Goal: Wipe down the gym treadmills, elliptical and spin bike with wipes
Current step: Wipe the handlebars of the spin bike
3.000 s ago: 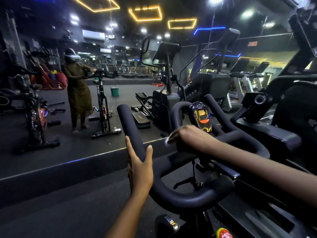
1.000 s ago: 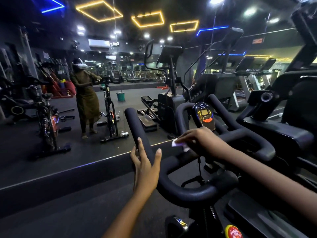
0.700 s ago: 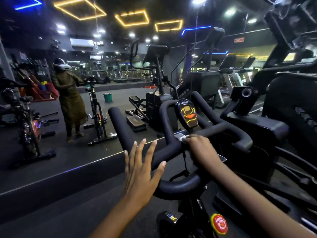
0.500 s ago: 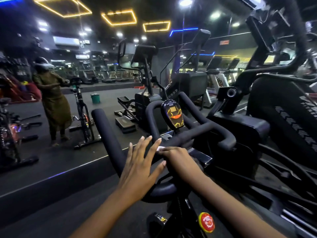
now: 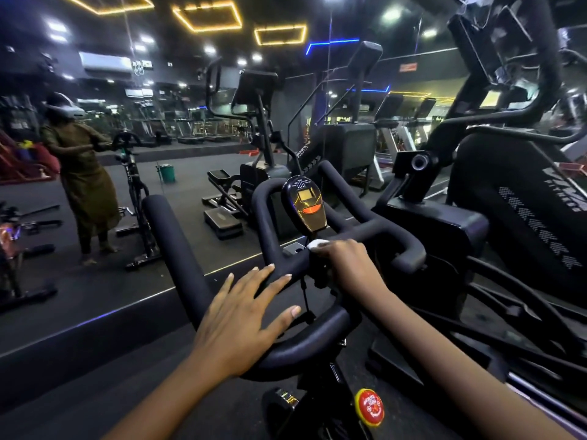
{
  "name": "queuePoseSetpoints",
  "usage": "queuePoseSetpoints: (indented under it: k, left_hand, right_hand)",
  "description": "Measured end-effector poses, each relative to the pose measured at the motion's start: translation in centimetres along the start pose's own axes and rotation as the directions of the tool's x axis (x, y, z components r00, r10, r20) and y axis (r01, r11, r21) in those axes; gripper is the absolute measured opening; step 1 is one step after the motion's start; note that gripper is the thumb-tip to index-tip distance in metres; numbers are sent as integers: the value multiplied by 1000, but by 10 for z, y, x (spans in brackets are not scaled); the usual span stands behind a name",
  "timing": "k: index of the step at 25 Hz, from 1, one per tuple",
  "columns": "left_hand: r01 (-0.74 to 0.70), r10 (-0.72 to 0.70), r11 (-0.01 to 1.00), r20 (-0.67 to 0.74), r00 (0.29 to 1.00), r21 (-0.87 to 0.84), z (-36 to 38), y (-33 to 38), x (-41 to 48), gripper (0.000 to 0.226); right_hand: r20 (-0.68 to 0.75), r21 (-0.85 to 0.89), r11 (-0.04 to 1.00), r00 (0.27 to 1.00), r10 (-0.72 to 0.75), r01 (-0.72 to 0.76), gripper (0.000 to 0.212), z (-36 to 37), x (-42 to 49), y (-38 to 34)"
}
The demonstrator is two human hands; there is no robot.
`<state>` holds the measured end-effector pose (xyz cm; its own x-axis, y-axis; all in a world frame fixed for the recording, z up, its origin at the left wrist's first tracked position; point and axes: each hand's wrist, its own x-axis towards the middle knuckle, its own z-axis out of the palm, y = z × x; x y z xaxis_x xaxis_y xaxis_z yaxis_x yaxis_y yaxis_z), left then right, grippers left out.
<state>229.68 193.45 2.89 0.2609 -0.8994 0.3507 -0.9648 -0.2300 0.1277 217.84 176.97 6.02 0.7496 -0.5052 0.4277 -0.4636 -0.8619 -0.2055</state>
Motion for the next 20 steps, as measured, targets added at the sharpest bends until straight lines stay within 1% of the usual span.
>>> queuePoseSetpoints:
  k: [1, 2, 3, 4, 5, 6, 8, 10, 11, 13, 14, 15, 17, 20]
  left_hand:
    - [-6, 6, 1000, 12, 1000, 4, -1, 0, -1, 104]
    - [-21, 21, 1000, 27, 999, 11, -3, -1, -1, 103]
    - [-48, 46, 999, 48, 998, 22, -5, 0, -2, 103]
    - [-78, 76, 996, 77, 994, 34, -6, 3, -3, 102]
    - [-105, 100, 994, 109, 989, 43, -7, 7, -2, 100]
    - [-124, 117, 991, 141, 983, 47, -6, 12, -2, 99]
    - [-146, 135, 988, 187, 973, 49, -4, 19, -1, 100]
    - [-154, 140, 986, 202, 969, 58, -1, 22, 1, 102]
    - [-157, 142, 986, 201, 969, 59, 0, 21, 2, 102]
    - [-162, 148, 985, 203, 968, 59, -1, 20, 2, 102]
    - [-162, 147, 985, 206, 967, 59, -1, 21, 1, 102]
    - [-162, 146, 985, 207, 967, 59, -2, 22, 0, 102]
    - [-161, 146, 985, 209, 967, 56, -3, 22, 0, 101]
    - [-150, 138, 988, 200, 970, 45, -3, 23, -1, 95]
  right_hand:
    - [47, 48, 997, 997, -56, 54, 23, -3, -3, 1]
    - [64, 106, 992, 995, -81, 74, 25, -7, -6, 6]
    - [45, 151, 987, 997, -68, 60, 27, -14, -9, 17]
    - [-5, 151, 988, 999, -35, 36, 29, -21, -11, 29]
    - [-51, 114, 993, 999, -2, 8, 31, -27, -14, 41]
    - [-50, 79, 997, 999, 1, 3, 33, -30, -18, 49]
    - [56, 91, 993, 996, -75, 70, 28, -25, -25, 54]
    - [166, 126, 991, 983, -75, 54, 23, -10, -35, 45]
    - [171, 131, 990, 982, -80, 58, 25, -3, -37, 45]
    - [133, 118, 985, 981, -139, 124, 27, 3, -42, 52]
    - [139, 78, 985, 977, -162, 152, 27, 0, -43, 57]
    - [157, 65, 985, 973, -170, 162, 31, -3, -46, 60]
    - [157, 42, 972, 959, -234, 230, 40, -13, -57, 68]
    - [145, 61, 970, 959, -243, 237, 42, -33, -71, 79]
